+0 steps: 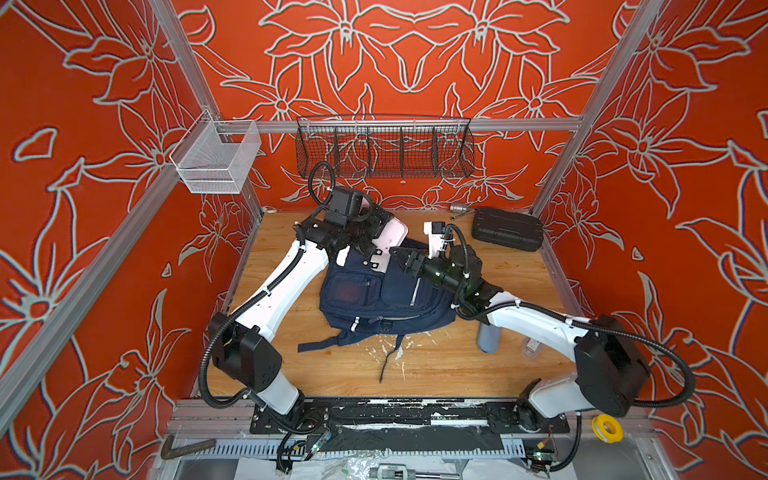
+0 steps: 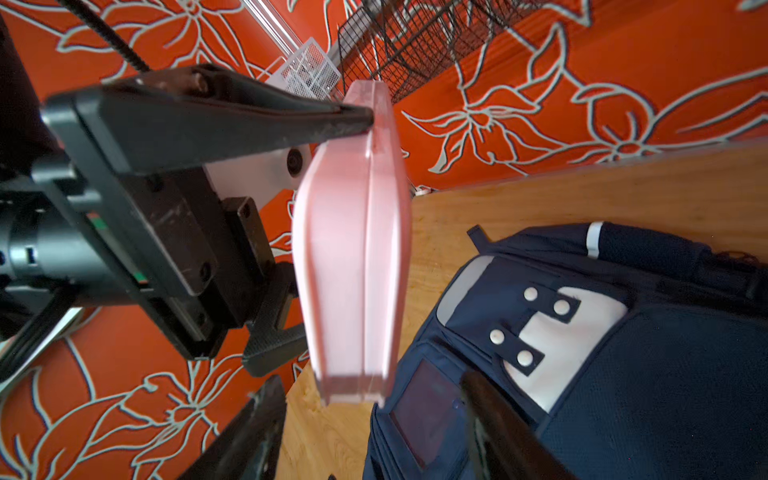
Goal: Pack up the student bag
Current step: 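Lift the pencil box and pass it to the right gripper, then carry the pencil box with the right gripper while left grips the bag top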
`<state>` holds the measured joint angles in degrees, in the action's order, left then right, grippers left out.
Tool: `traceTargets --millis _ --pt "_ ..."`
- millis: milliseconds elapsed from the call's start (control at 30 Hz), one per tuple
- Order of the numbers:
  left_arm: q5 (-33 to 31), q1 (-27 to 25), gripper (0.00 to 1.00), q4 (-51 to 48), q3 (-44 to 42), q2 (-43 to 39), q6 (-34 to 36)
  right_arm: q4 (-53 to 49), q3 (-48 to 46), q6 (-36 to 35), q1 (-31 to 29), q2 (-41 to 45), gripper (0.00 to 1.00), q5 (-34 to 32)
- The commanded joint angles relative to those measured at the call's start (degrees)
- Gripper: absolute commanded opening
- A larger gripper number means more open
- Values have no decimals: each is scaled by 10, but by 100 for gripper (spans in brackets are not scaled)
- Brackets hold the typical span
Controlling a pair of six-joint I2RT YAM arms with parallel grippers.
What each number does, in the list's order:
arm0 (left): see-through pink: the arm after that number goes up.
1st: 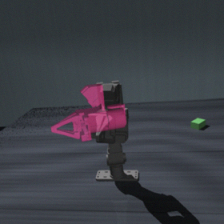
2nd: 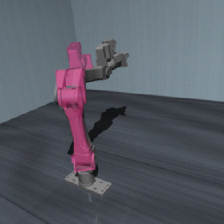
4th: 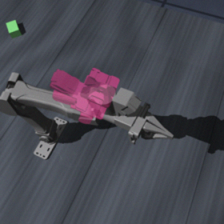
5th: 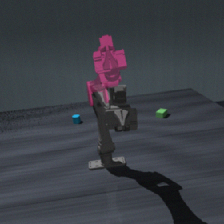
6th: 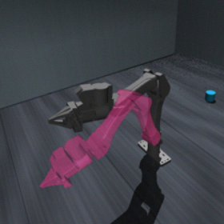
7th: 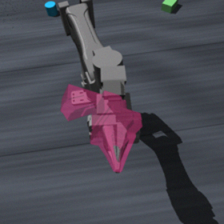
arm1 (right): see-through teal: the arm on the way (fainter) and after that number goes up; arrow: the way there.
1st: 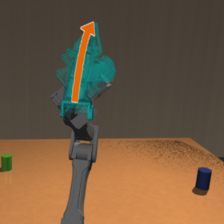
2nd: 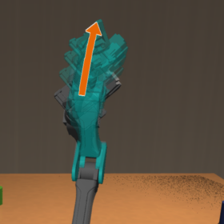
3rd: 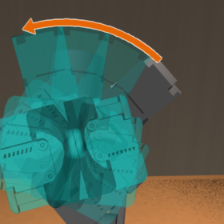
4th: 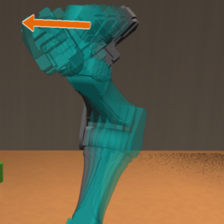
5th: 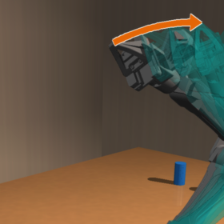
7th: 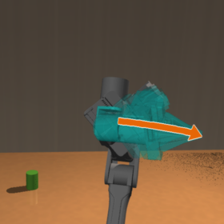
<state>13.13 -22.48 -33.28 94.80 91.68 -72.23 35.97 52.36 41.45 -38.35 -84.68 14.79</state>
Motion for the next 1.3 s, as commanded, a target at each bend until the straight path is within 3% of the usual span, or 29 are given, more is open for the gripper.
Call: traceTargets --millis 0,167,300,367,467,700,800,900,1033,1167,1267 --pt "-13 -8 75 21 16 5 -8 75 30 37 -2 -32 66 -3" --pt "-22 -19 75 10 33 12 -2 159 21 77 -2 -60 54 -31" --pt "-22 -20 76 10 29 11 2 151 27 68 -2 -56 40 -36" --pt "-24 -20 81 -1 36 12 10 152 24 59 -2 -49 33 -40" --pt "-33 -20 97 -19 49 14 32 161 14 53 -2 -38 24 -48" --pt "-112 -21 97 -106 199 37 222 128 -47 93 40 37 13 -30" --pt "-146 -14 97 -28 159 14 229 81 -67 81 73 92 13 23" --pt "-117 12 97 -14 154 24 213 8 -87 53 100 161 12 48" --pt "-98 19 97 -12 160 39 218 -137 -103 -5 125 255 11 17" --pt "-63 21 97 6 151 49 209 -195 -135 -24 153 320 11 -9" --pt "-43 9 97 -8 159 61 256 -283 -133 -49 176 363 9 -48"
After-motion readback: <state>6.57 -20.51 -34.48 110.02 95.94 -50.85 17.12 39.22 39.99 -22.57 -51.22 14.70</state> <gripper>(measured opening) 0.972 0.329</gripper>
